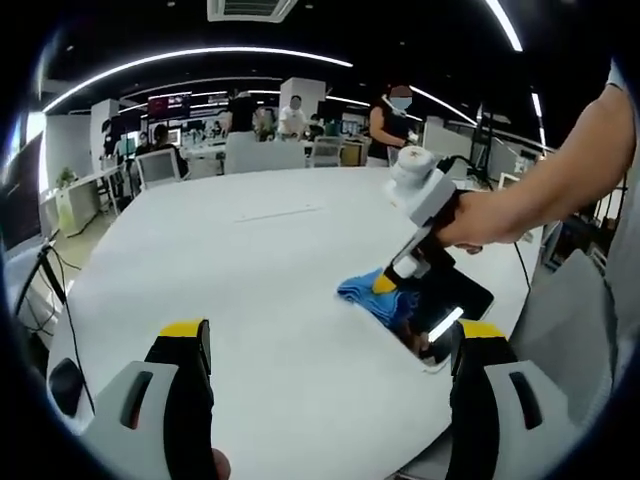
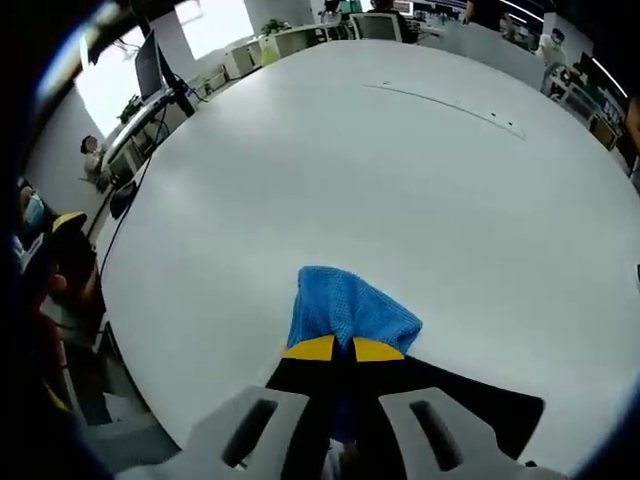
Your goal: Wipe the mirror surface with the cleaning cloth until all visible marks leave the cleaned area.
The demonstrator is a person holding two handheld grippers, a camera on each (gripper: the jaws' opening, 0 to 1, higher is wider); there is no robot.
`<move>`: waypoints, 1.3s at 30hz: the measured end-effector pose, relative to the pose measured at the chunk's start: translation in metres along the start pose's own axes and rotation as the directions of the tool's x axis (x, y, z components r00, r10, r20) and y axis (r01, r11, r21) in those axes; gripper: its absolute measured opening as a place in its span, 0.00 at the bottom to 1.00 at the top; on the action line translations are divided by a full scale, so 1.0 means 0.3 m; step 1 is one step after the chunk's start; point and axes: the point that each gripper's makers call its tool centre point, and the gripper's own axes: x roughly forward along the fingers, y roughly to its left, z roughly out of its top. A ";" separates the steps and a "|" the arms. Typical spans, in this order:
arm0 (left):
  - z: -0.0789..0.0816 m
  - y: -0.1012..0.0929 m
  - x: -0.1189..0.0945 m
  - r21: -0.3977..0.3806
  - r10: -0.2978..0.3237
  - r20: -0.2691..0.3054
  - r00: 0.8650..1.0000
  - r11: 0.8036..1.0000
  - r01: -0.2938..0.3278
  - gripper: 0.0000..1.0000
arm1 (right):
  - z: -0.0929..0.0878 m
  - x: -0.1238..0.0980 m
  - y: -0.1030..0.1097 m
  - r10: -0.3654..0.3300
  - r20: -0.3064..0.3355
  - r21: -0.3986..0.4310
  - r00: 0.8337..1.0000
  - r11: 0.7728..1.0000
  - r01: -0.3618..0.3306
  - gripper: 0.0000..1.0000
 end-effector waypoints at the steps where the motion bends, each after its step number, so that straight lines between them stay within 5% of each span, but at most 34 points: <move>1: 0.006 -0.001 0.000 0.006 0.001 0.005 1.000 1.000 -0.001 0.99 | -0.001 0.000 -0.003 -0.001 -0.001 -0.001 1.000 1.000 0.001 0.00; 39: 0.002 -0.053 0.019 0.022 -0.041 -0.001 0.999 0.999 0.041 0.99 | -0.099 -0.068 -0.180 -0.058 -0.026 0.062 0.998 0.996 0.059 0.00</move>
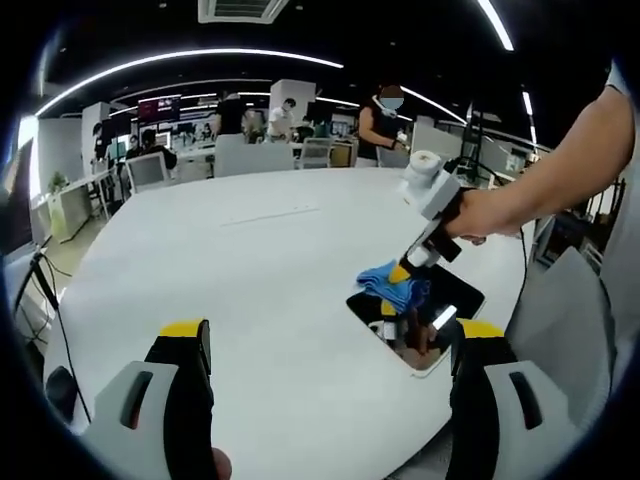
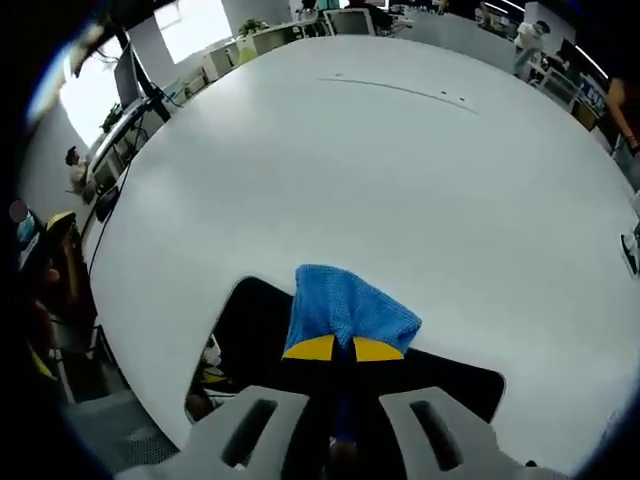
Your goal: Wipe the mirror surface with the cleaning cloth until all visible marks leave the cleaned area.
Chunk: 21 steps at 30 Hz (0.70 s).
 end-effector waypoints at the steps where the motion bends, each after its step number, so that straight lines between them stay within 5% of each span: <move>1: 0.002 0.005 -0.001 -0.002 0.002 0.002 1.000 1.000 -0.002 0.99 | 0.001 0.000 0.002 -0.005 -0.002 -0.007 1.000 1.000 0.005 0.00; 21: 0.007 0.003 0.004 0.004 -0.004 0.006 1.000 1.000 0.004 0.99 | -0.094 -0.035 0.066 0.013 0.018 0.008 1.000 1.000 -0.013 0.00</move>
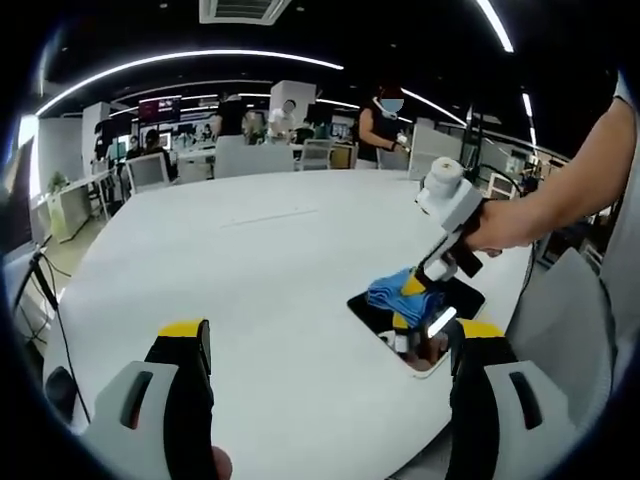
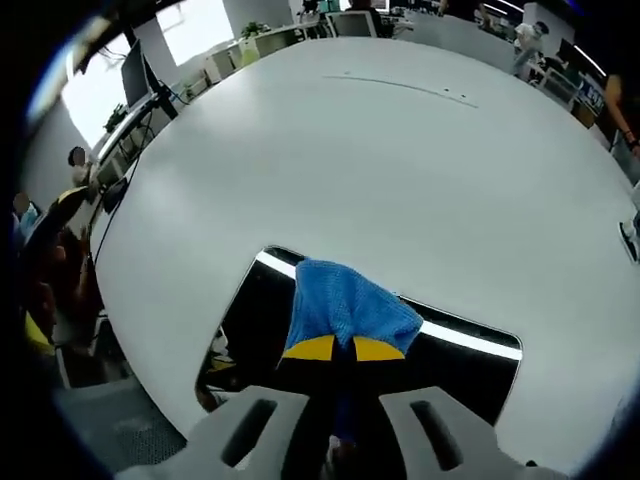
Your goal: Wipe the mirror surface with the cleaning cloth until all visible marks leave the cleaned area.
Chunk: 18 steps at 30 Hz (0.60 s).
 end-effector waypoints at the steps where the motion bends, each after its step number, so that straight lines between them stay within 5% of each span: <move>1: 0.001 -0.003 0.001 0.002 -0.003 -0.001 1.000 1.000 0.003 0.99 | -0.006 -0.004 0.004 0.002 0.002 0.001 1.000 1.000 -0.002 0.00; 18: -0.005 -0.043 -0.010 0.026 -0.020 -0.009 1.000 0.999 0.020 0.99 | -0.115 -0.047 0.061 0.017 0.011 0.008 1.000 1.000 -0.017 0.00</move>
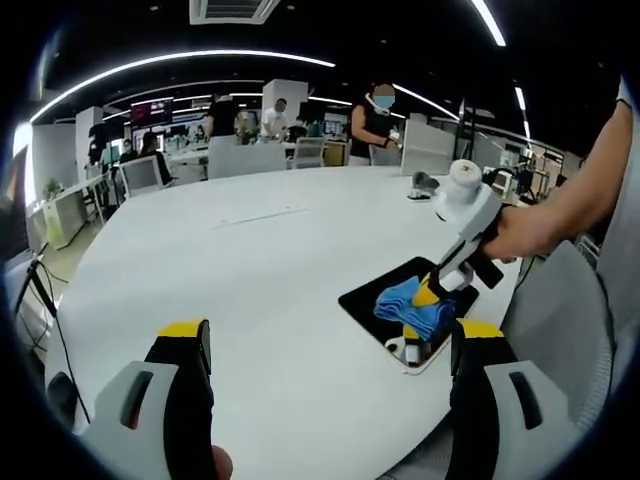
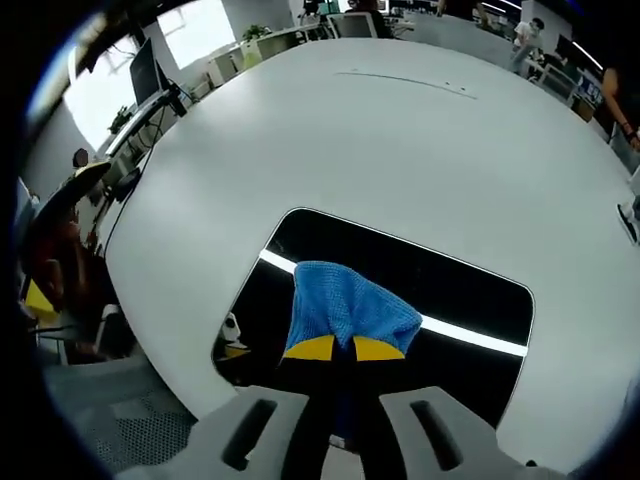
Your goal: Wipe the mirror surface with the cleaning cloth until all visible marks leave the cleaned area.
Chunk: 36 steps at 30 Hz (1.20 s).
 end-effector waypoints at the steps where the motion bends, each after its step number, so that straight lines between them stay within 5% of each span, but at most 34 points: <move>1: 0.000 -0.002 0.001 0.002 -0.001 -0.001 1.000 1.000 0.001 0.99 | -0.005 -0.002 0.003 0.001 0.001 -0.002 1.000 1.000 -0.001 0.00; 13: -0.017 0.006 0.027 0.018 0.004 -0.021 1.000 1.000 -0.004 0.99 | -0.067 -0.028 0.030 0.036 -0.004 0.024 0.999 0.999 -0.036 0.00; 21: -0.027 0.036 0.030 -0.081 0.025 0.008 1.000 0.996 -0.024 0.99 | -0.092 -0.038 0.048 0.054 -0.018 0.031 0.998 0.998 -0.054 0.00; 36: -0.048 0.028 0.019 -0.071 0.036 0.003 0.999 0.997 -0.035 0.99 | -0.138 -0.052 0.078 0.083 -0.022 0.051 0.996 0.995 -0.082 0.00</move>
